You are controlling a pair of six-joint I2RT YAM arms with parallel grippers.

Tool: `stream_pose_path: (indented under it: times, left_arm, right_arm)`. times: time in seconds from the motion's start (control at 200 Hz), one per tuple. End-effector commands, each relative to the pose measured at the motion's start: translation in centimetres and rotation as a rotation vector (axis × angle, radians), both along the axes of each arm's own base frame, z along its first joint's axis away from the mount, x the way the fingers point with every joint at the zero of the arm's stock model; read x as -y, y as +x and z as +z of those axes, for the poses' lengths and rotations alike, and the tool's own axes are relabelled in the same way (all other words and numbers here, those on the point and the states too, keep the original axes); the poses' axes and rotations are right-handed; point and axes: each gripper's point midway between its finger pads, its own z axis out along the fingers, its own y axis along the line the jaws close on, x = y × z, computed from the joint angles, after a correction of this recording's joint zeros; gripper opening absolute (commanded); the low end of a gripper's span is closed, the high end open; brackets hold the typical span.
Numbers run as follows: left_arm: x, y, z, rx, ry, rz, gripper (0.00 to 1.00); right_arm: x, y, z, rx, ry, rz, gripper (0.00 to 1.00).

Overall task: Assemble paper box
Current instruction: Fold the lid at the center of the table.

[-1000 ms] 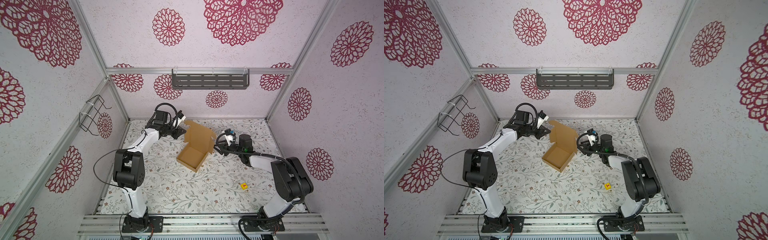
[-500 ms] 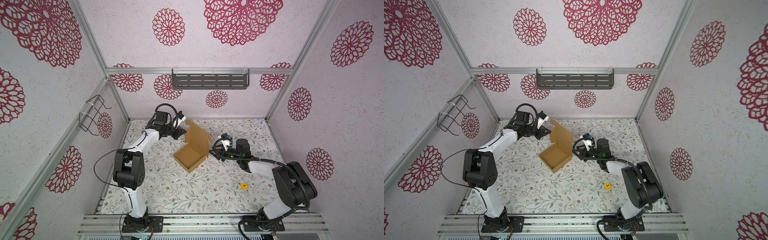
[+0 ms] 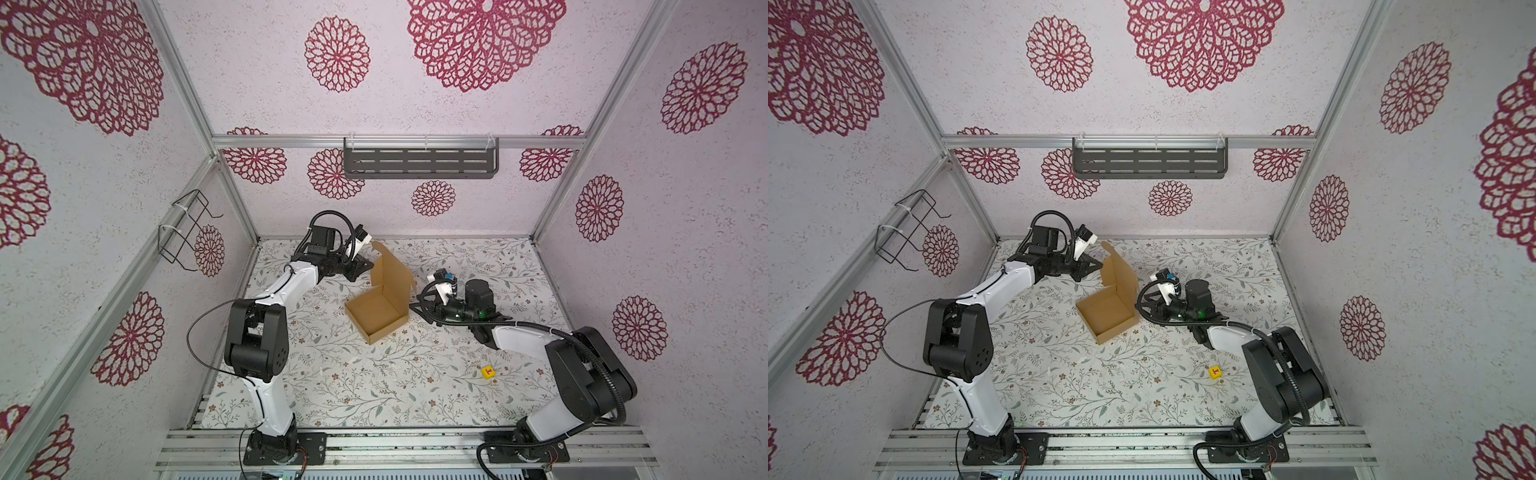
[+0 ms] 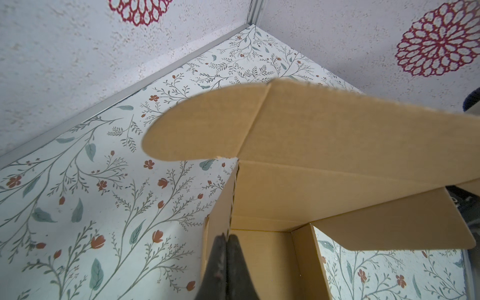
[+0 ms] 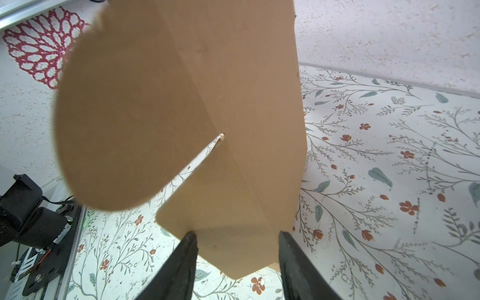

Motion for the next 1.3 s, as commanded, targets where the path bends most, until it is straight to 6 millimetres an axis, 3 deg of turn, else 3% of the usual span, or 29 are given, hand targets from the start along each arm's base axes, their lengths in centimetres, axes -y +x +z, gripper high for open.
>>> stream_pose_path:
  times: [0.0,0.305,0.56,1.296]
  left_arm:
    - [0.4,-1.1,0.5,-0.013,-0.017,-0.009,0.05]
    - [-0.1,-2.6,0.0,-0.049,-0.04,-0.011,0.05]
    - [-0.9,-2.8,-0.5,-0.071,-0.062,-0.002,0.05]
    - [-3.4,-3.8,-3.6,-0.148,-0.053,0.036,0.08]
  right_arm:
    - [-0.7,0.6,1.6,0.089,0.034,-0.023,0.54]
    - [-2.0,1.2,0.8,0.127,0.044,-0.052,0.54]
    - [-2.8,1.4,0.4,0.162,0.038,-0.06,0.47]
    - [-4.6,-0.1,-0.9,0.262,-0.09,-0.109,0.47]
